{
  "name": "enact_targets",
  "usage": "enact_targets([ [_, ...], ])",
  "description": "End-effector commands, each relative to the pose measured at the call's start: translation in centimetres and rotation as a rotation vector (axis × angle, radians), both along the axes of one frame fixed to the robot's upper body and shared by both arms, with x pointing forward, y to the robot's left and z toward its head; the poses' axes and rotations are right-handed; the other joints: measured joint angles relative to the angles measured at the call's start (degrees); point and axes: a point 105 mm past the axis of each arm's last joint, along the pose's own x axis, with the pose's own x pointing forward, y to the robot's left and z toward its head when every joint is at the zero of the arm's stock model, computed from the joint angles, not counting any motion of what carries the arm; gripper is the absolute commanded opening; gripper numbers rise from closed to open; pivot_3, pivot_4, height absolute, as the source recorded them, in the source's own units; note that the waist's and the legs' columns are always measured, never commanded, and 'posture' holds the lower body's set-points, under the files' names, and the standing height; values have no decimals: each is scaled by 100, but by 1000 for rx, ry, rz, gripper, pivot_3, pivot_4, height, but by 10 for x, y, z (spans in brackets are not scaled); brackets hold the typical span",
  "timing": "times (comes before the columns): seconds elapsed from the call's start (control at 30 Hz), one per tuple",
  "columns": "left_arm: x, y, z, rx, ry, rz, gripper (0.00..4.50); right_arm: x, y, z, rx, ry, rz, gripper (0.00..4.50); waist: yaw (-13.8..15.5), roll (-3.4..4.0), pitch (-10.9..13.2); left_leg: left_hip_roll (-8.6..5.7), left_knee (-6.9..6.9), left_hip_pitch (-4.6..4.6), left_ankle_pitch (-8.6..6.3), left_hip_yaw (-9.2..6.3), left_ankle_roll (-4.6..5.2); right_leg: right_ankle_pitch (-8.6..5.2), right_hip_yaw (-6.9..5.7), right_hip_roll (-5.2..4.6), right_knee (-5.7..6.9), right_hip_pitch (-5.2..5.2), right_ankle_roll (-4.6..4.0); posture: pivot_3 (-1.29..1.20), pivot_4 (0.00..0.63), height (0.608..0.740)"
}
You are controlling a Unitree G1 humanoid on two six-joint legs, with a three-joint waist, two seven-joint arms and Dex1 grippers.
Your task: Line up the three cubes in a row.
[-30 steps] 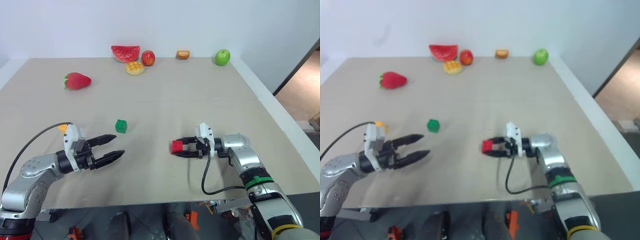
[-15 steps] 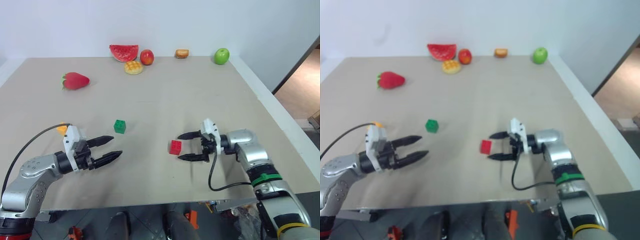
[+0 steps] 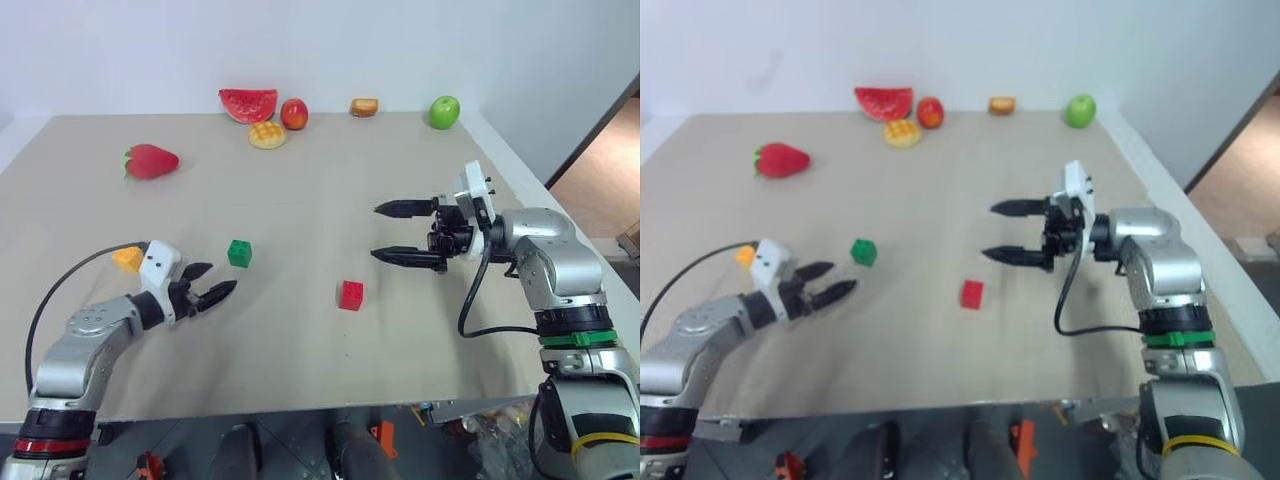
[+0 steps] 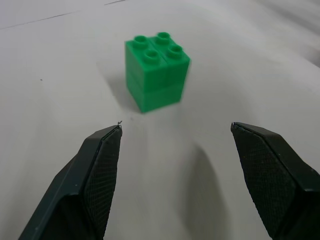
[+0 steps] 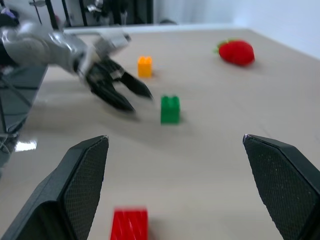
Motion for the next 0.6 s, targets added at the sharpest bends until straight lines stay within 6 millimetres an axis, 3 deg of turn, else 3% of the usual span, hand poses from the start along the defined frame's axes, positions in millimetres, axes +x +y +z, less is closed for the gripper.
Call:
enact_targets([
  [0.03, 11, -2, 4, 4, -14, 47, 3624, -10, 10, 2, 27, -12, 5, 4467, 1, 0, 0, -1, 0, -3, 0, 0, -1, -1, 0, 0, 0, -1, 3, 0, 150, 740],
  [0.6, 42, -21, -5, 29, 5, 110, 3624, -18, 10, 0, 71, 14, -20, 4467, 3, 0, 0, -9, 19, 2, 3, -8, 3, 2, 3, -1, 0, 15, -7, 0, 150, 740],
])
